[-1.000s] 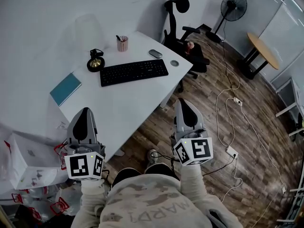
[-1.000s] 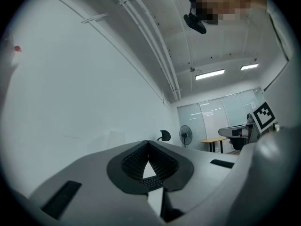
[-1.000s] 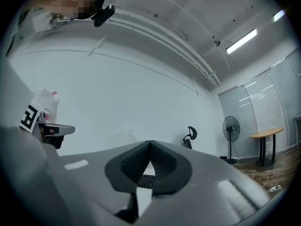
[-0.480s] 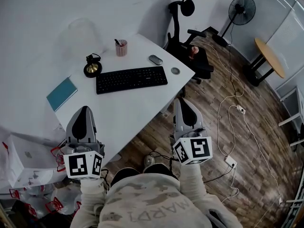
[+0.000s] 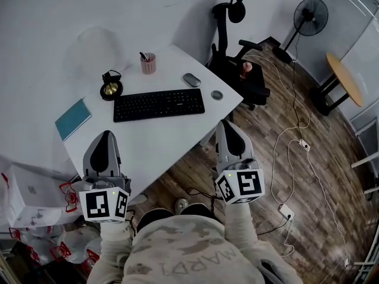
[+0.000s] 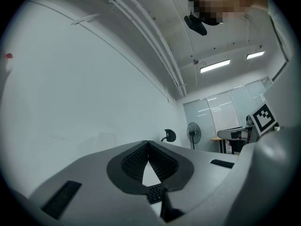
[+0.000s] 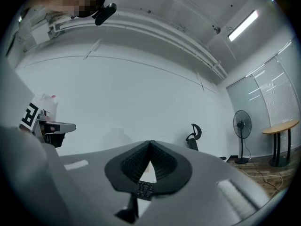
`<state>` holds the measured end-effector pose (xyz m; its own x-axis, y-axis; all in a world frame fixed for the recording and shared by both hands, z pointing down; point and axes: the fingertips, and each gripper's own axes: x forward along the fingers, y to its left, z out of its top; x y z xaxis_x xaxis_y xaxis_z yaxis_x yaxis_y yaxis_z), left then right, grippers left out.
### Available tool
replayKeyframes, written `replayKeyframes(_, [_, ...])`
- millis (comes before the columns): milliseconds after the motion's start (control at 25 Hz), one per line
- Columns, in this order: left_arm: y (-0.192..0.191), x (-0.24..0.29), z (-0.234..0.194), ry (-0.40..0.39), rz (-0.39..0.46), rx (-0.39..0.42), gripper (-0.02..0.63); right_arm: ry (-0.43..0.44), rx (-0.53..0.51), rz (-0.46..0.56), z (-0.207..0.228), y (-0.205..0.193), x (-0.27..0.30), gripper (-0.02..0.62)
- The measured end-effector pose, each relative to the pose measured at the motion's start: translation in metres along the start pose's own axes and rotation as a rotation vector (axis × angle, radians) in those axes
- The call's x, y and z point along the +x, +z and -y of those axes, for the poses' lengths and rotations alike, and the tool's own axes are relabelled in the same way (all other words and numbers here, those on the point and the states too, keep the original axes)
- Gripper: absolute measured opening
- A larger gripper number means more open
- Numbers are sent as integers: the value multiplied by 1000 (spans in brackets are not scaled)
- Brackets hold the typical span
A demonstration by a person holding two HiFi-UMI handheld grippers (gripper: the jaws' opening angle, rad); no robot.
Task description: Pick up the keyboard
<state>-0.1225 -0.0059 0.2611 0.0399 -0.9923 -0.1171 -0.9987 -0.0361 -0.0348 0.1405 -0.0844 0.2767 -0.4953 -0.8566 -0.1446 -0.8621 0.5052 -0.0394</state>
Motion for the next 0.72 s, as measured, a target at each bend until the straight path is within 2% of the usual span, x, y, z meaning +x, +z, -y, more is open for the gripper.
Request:
replayKeyframes(320, [-3,12,28,24,-5,11,6,38,18,-3,28,-7,5,9])
replayKeyframes(720, [-17,22,20,69,-34,3,6,70,29,-24,31,-21,23,9])
